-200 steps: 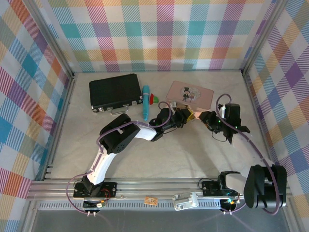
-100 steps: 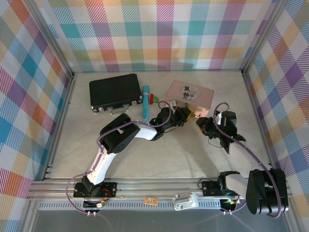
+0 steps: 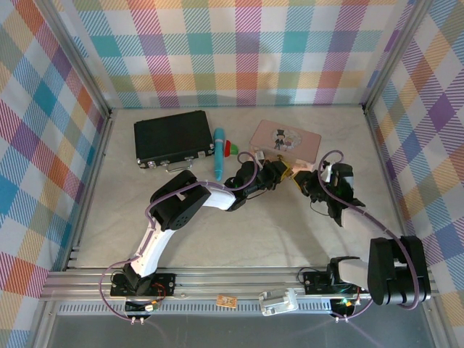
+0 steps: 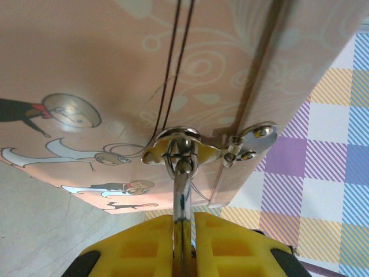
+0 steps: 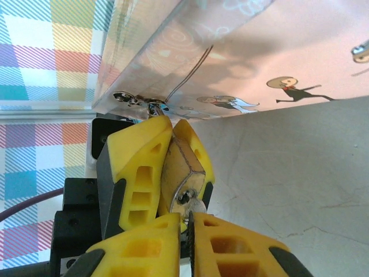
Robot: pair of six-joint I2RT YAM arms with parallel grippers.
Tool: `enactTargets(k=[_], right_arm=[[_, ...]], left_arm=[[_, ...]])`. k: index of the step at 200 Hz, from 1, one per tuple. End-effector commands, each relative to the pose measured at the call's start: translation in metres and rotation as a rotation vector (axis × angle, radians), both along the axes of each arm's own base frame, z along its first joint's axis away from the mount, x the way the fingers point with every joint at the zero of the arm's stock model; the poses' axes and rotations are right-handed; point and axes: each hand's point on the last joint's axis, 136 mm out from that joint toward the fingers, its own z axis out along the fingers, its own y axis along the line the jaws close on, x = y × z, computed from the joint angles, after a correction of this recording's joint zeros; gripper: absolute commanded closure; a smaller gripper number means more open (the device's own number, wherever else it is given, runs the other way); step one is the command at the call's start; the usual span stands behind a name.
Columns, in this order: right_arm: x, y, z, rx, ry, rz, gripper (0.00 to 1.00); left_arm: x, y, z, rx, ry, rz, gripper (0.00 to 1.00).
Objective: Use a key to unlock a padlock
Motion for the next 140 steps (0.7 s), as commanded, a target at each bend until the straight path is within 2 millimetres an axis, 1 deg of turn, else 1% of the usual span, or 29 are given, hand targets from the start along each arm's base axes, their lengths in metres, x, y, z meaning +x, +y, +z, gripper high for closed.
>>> enactTargets(k=[1,23,44,61,83,102,116,140], right_arm=[[0.006,0.007,0.006,0.037,-0.032,0.013,0.87],[0.008,0.009,0.006,0.04,-0.032,0.017,0.86],[0.005,0.008,0.004,0.025,-0.017,0.017,0.78],[-0.001,0.004,-0.002,-0.01,0.015,0.003,0.77],[-0.011,-0.004,-0.014,-0.053,0.059,-0.03,0.76],[-0.018,-0.007,-0.021,-0.068,0.087,-0.035,0.76],[-0.018,-0.006,-0.024,-0.063,0.095,-0.031,0.76],[-0.011,0.0,-0.018,-0.028,0.07,-0.013,0.77]], left_arm=[[-0.002,-0.006,0.049,-0.138,-0.091,-0.004,1.0],[-0.002,-0.005,0.05,-0.146,-0.09,-0.001,1.0],[-0.002,-0.005,0.051,-0.152,-0.09,0.004,1.0],[-0.002,-0.004,0.053,-0.157,-0.093,0.007,1.0],[-0.001,-0.004,0.052,-0.155,-0.091,0.011,1.0],[-0.002,-0.004,0.052,-0.156,-0.091,0.009,1.0],[-0.002,-0.004,0.052,-0.155,-0.089,0.009,1.0],[-0.001,-0.004,0.053,-0.159,-0.093,0.009,1.0]])
